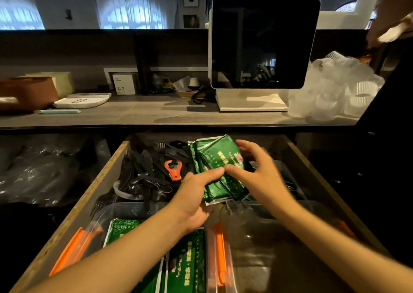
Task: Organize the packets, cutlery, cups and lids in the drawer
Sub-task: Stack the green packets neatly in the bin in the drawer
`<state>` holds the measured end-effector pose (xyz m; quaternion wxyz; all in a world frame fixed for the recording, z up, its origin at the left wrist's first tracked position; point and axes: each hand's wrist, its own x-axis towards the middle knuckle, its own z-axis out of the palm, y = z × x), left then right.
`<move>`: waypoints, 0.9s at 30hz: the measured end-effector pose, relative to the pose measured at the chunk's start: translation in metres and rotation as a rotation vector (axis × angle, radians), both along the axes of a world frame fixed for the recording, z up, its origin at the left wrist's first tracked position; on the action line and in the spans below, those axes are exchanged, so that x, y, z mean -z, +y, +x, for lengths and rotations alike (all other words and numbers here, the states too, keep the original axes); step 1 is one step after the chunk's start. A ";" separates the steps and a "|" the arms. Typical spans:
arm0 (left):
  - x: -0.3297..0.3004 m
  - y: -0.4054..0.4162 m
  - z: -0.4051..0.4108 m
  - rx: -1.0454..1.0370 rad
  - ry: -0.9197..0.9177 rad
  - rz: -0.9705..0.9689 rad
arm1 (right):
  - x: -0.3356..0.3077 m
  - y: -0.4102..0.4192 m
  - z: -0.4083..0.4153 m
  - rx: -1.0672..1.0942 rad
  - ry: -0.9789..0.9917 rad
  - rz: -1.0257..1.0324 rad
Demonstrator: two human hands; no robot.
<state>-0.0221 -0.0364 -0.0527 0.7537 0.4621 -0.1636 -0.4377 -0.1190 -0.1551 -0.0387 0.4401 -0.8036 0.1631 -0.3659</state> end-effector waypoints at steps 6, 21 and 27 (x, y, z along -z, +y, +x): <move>0.001 0.007 0.000 0.067 0.041 -0.017 | -0.003 -0.003 -0.004 -0.092 0.021 0.402; 0.008 0.002 0.005 -0.178 -0.114 0.089 | -0.002 -0.007 -0.005 -0.120 0.029 0.580; 0.003 0.001 -0.008 -0.119 -0.157 0.076 | 0.005 0.001 0.001 -0.096 0.032 0.639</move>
